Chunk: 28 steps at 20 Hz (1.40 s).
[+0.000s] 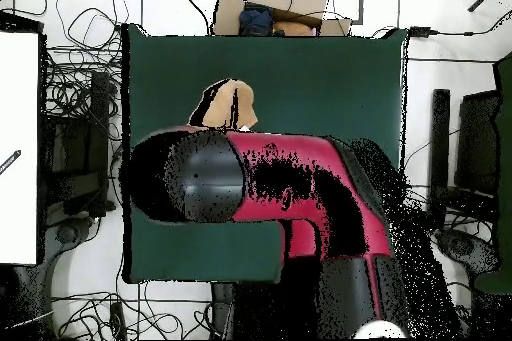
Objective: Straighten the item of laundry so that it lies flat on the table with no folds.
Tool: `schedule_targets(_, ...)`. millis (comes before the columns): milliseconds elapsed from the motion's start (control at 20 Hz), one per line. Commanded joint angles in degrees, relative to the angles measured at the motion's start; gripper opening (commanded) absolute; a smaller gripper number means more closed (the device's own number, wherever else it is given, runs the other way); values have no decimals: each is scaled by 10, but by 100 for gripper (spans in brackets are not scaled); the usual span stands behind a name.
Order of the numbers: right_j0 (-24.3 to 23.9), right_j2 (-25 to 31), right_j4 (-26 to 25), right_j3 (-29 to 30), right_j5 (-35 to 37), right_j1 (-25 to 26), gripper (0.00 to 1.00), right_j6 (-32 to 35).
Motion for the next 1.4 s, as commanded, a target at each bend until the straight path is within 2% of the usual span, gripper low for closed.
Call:
schedule_targets(50, 59, -43, -104, -15, 44, 41, 0, 148)
schedule_targets(450, 141, -67, -140, -101, 88, 95, 0, 221)
schedule_targets(850, 212, -98, -133, -159, 93, 144, 0, 274)
schedule_targets(1150, 251, -120, -105, -182, 94, 159, 0, 310)
schedule_targets(1400, 259, -137, -53, -152, 47, 150, 0, 357)
